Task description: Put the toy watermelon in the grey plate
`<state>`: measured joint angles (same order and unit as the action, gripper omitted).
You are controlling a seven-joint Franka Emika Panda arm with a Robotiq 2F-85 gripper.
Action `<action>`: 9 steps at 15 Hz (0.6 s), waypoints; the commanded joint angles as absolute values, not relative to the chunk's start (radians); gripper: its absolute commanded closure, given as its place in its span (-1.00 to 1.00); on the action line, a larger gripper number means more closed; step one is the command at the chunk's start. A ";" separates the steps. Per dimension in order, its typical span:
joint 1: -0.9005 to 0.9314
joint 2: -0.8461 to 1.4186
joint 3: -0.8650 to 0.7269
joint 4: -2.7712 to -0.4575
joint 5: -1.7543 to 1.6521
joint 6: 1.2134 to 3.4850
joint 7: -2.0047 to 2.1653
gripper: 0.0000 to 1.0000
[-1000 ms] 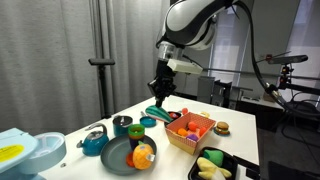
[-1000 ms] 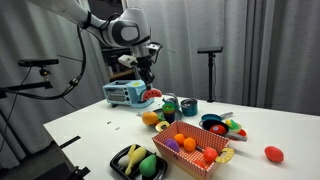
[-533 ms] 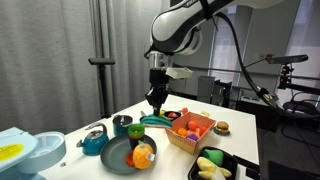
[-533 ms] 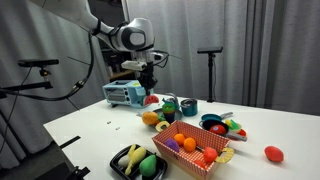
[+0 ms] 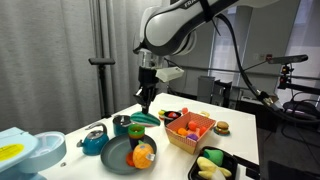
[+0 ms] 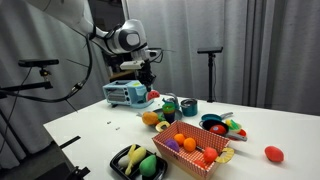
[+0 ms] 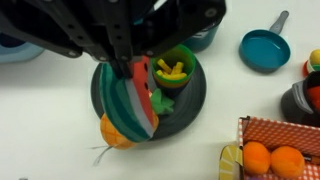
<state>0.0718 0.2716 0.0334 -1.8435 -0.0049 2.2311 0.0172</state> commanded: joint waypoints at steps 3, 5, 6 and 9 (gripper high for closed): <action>0.091 0.302 0.021 -1.816 -0.031 2.303 0.198 0.99; 0.097 0.315 0.017 -1.808 -0.040 2.317 0.255 0.99; 0.101 0.324 0.015 -1.802 -0.045 2.323 0.279 0.99; 0.121 0.352 0.008 -1.775 -0.076 2.327 0.348 0.99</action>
